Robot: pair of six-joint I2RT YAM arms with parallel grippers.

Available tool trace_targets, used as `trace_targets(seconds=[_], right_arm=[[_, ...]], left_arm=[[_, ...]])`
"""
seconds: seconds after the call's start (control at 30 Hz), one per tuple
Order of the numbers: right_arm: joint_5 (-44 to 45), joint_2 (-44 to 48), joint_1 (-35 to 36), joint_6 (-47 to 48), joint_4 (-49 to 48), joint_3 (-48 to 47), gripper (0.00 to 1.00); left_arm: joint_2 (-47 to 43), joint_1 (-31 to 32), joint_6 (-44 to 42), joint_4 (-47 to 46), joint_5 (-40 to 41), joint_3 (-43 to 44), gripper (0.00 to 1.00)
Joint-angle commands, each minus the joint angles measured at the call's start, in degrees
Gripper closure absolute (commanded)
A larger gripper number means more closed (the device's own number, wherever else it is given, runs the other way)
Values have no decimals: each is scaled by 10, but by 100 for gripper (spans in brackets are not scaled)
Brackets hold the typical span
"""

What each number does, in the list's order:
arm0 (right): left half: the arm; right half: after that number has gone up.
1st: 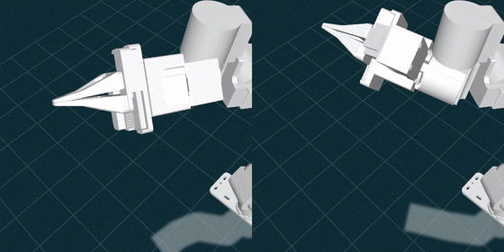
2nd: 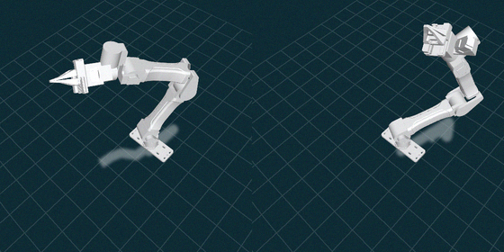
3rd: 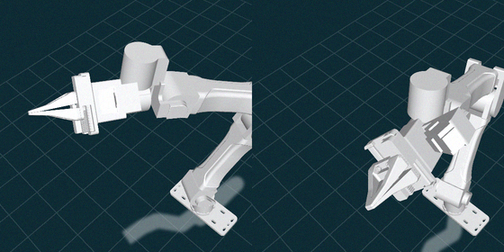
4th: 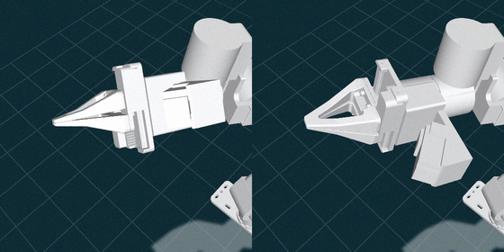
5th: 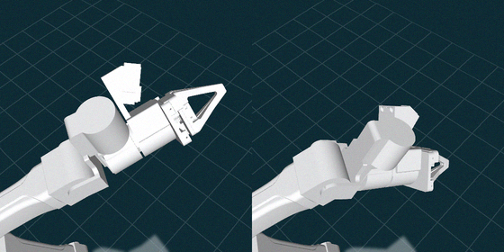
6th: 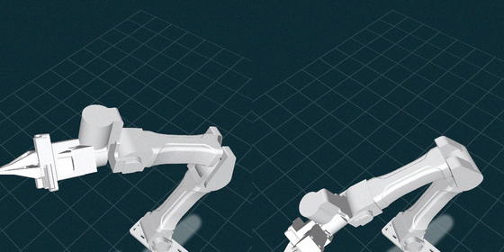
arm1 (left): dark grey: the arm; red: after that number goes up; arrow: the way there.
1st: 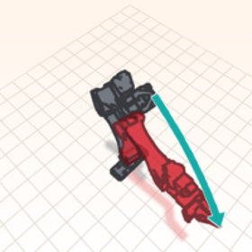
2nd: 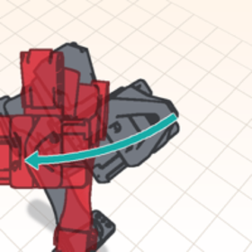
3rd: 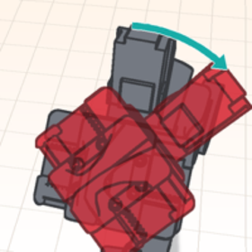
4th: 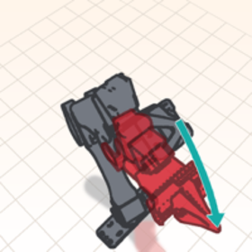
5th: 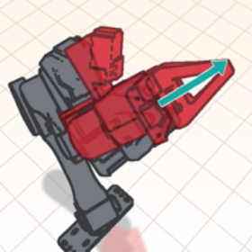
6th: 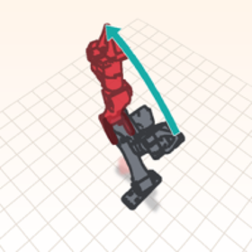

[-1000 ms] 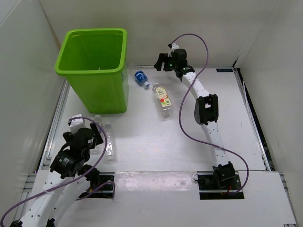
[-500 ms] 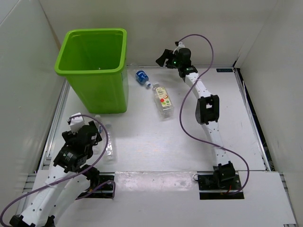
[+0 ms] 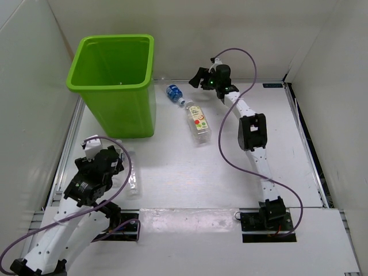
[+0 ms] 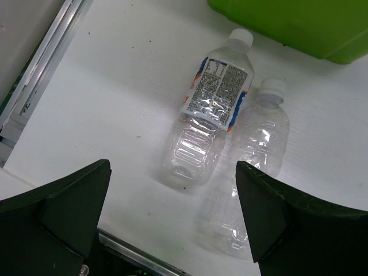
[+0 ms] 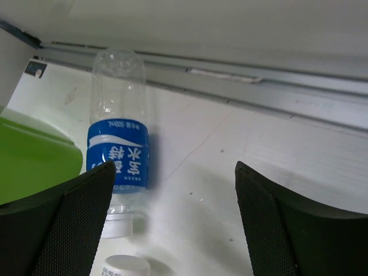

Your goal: Put the plastic bottles in the bin

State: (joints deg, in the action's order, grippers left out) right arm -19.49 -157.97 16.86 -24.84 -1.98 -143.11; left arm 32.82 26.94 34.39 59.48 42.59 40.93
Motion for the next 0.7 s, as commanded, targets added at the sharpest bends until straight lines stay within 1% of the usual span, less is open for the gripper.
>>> trace_targets(seconds=[0.0,0.07,0.1,0.17,0.2,0.27,0.3,0.4,0.5,0.67], right_arm=[[14,63,26,15,-57,40,14],[25,64,37,15,-64,47,12],[32,63,41,15,-65,35,12],[41,30,55,20,-42,-13,11],[44,20,66,21,-38,-59,11],[50,-6,71,30,-26,-81,11],[57,-8,77,34,-24,-89,11],[58,0,84,49,-26,-81,11],[61,-6,90,63,-11,-97,11],[81,-8,92,49,15,-110,11]], left_arm=[[-26,-3,18,38,-4,49,0],[-35,-3,19,59,-7,57,0],[-42,-3,17,66,-9,64,0],[-48,-2,13,79,-13,73,0],[-56,-2,13,89,-15,77,0],[-60,-3,17,95,-16,79,0],[-72,-4,3,92,-24,79,0],[-85,-3,-13,85,-29,92,0],[-85,-2,-13,97,-30,104,0],[-83,-1,-17,87,-41,93,0]])
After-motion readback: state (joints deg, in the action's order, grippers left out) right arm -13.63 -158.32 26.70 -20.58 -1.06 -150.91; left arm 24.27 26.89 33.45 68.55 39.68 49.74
